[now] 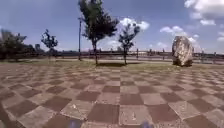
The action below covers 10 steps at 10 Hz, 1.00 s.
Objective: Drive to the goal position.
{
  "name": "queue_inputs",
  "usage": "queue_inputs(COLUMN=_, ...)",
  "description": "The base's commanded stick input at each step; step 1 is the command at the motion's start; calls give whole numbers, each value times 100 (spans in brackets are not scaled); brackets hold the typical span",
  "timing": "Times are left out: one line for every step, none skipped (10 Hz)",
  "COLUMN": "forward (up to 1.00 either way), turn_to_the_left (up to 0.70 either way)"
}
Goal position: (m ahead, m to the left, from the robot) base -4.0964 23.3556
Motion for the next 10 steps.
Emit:
queue_inputs(forward=55, turn_to_the_left=-33)
queue_inputs(forward=0, turn_to_the_left=-45)
queue_inputs(forward=0, turn_to_the_left=-45)
queue_inputs(forward=0, turn_to_the_left=-45)
queue_inputs(forward=0, turn_to_the_left=-45)
queue_inputs(forward=0, turn_to_the_left=-45)
queue_inputs(forward=0, turn_to_the_left=-45)
queue_inputs(forward=0, turn_to_the_left=-45)
queue_inputs(forward=0, turn_to_the_left=-45)
queue_inputs(forward=0, turn_to_the_left=-45)
